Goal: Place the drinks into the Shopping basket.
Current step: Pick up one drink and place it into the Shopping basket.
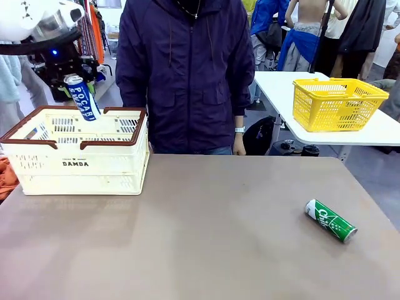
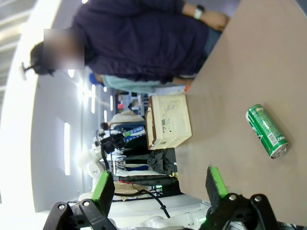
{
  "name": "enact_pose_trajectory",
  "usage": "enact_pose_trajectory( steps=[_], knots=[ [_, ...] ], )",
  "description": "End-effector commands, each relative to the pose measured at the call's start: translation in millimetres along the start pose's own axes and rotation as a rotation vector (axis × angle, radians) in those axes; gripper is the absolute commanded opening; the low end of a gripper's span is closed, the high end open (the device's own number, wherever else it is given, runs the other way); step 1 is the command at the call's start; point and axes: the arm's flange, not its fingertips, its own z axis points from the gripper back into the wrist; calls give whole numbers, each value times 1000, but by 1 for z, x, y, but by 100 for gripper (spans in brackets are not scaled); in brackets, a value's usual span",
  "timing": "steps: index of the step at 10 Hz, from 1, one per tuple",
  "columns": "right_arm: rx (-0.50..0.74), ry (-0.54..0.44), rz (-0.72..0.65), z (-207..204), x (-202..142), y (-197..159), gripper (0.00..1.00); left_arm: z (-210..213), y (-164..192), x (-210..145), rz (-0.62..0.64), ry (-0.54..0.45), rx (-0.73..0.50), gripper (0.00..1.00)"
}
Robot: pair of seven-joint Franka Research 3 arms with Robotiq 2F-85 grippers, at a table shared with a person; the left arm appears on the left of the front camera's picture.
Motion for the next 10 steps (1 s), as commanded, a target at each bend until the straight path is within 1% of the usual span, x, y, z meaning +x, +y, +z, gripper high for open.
enact_pose_trajectory(
  steps=[1, 3, 6, 8, 10],
  knots=[
    [19, -6, 13, 0, 0, 2, 100, -43, -2, -2, 60, -17, 58, 0],
    [19, -6, 13, 0, 0, 2, 100, -72, 5, -10, 79, 28, 91, 0],
    [19, -6, 13, 0, 0, 2, 100, -114, 11, -28, 76, 95, 76, 0],
    [19, -6, 13, 0, 0, 2, 100, -131, 12, -35, 82, 102, 69, 0],
    [19, -6, 13, 0, 0, 2, 100, -156, 12, -33, 77, 95, 88, 0]
  ],
)
